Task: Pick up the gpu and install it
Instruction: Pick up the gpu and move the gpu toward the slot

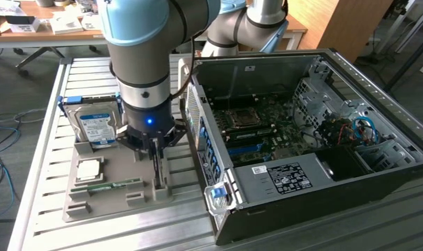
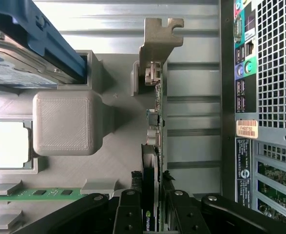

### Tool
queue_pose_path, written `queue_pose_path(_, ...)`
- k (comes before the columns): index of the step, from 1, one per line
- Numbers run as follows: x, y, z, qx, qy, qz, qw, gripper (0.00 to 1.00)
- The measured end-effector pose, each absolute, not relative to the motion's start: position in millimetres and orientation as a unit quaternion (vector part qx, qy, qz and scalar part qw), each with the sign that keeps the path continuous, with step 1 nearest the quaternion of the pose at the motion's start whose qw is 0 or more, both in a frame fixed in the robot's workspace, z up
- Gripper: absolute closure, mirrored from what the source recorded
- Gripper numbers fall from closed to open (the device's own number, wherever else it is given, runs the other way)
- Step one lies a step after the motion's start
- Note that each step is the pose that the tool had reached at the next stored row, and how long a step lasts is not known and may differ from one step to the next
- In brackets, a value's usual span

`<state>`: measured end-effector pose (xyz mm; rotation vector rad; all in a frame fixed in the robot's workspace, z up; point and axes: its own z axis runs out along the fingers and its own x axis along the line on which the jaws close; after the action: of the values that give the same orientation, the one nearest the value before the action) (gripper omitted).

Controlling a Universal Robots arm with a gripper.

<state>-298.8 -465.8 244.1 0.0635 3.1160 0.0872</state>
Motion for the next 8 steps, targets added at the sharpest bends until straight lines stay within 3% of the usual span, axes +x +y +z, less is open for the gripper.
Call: queue_pose_path(8, -299, -466, 269, 0.020, 0.999, 0.029, 0.012, 0.74)
